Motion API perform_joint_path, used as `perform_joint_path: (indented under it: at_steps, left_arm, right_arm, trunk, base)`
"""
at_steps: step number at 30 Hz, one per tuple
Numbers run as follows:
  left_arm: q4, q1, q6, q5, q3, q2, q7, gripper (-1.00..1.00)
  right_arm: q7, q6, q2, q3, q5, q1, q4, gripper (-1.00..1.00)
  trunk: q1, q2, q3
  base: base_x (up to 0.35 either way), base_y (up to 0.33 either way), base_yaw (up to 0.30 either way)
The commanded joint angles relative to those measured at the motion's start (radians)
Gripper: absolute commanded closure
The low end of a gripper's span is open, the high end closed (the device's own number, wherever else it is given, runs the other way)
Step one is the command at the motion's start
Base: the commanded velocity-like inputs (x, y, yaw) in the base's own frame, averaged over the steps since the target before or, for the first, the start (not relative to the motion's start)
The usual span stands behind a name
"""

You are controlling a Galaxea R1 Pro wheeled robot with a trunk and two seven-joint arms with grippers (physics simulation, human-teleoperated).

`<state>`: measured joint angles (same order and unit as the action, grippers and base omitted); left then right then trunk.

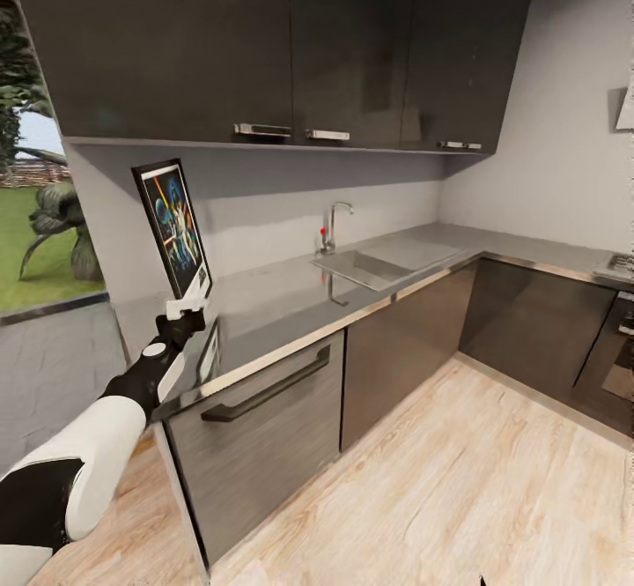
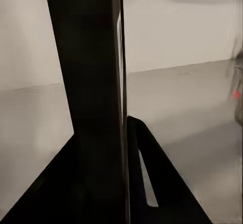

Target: Pick up the poster from the kitchen countertop and hang it on one of the wall nails in the kitchen.

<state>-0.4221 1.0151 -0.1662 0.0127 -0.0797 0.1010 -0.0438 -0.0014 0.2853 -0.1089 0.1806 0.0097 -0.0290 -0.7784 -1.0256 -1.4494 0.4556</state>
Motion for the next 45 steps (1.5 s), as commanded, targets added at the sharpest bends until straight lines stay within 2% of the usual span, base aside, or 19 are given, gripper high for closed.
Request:
perform_joint_path:
  at_steps: [1, 17, 23, 27, 30, 34, 39, 41, 42, 44, 45]
  left_arm:
    - [0.001, 0.001, -0.003, 0.0, 0.0, 0.0, -0.004, 1.0]
    - [0.002, 0.001, -0.004, 0.0, 0.005, -0.009, 0.001, 1.0]
    - [0.002, 0.001, -0.005, 0.0, 0.007, -0.064, 0.002, 1.0]
    - [0.0, 0.001, -0.006, -0.002, 0.009, -0.114, 0.002, 1.0]
    - [-0.001, 0.001, -0.006, -0.002, 0.01, -0.165, 0.003, 1.0]
    - [-0.001, 0.001, -0.006, -0.002, 0.014, -0.192, 0.003, 1.0]
    - [-0.003, 0.001, -0.006, -0.002, 0.047, -0.238, 0.01, 1.0]
    - [-0.003, 0.001, -0.005, -0.002, 0.057, -0.248, 0.028, 1.0]
    - [-0.003, 0.001, -0.005, -0.002, 0.066, -0.258, 0.068, 1.0]
    - [-0.003, 0.001, -0.004, -0.002, 0.07, -0.262, 0.098, 1.0]
    - [-0.003, 0.002, -0.004, -0.002, 0.072, -0.265, 0.132, 1.0]
  right_arm:
    - [0.0, 0.002, 0.0, 0.0, 0.001, 0.0, -0.001, -1.0]
    - [0.0, 0.002, 0.0, 0.0, 0.001, 0.0, 0.001, -1.0]
    - [0.0, 0.002, 0.0, 0.0, 0.001, 0.0, 0.001, -1.0]
    - [0.0, 0.002, 0.0, 0.0, 0.001, 0.0, 0.0, -1.0]
    - [0.0, 0.002, 0.0, 0.0, 0.001, 0.0, -0.001, -1.0]
    - [0.0, 0.002, 0.0, 0.0, 0.001, 0.0, -0.001, -1.0]
    - [-0.001, 0.002, 0.0, -0.001, 0.001, 0.0, -0.001, -1.0]
    - [0.0, 0.002, 0.0, -0.001, 0.001, 0.0, -0.001, -1.0]
    - [0.0, 0.002, 0.0, -0.001, 0.001, 0.0, -0.001, -1.0]
    - [-0.001, 0.002, 0.0, -0.001, 0.001, 0.0, -0.001, -1.0]
    - [-0.001, 0.002, 0.0, -0.001, 0.001, 0.0, -0.001, -1.0]
  trunk:
    - [0.001, -0.001, 0.001]
    - [0.001, -0.001, 0.001]
    - [0.001, -0.001, 0.001]
    - [0.001, -0.001, 0.001]
    - [0.001, -0.001, 0.001]
    - [0.001, -0.001, 0.001]
    - [0.001, -0.001, 0.001]
    - [0.001, -0.001, 0.001]
    - [0.001, -0.001, 0.001]
    - [0.001, -0.001, 0.001]
    - [0.001, -0.001, 0.001]
  base:
    - [-0.338, 0.0, 0.0]
    - [-0.34, 0.0, 0.0]
    - [-0.34, 0.0, 0.0]
    - [-0.34, 0.0, 0.0]
    - [-0.34, 0.0, 0.0]
    - [-0.337, 0.0, 0.0]
    - [-0.182, 0.0, 0.0]
    - [-0.093, 0.0, 0.0]
    - [-0.082, 0.0, 0.0]
    - [-0.059, 0.0, 0.0]
    - [-0.033, 0.0, 0.0]
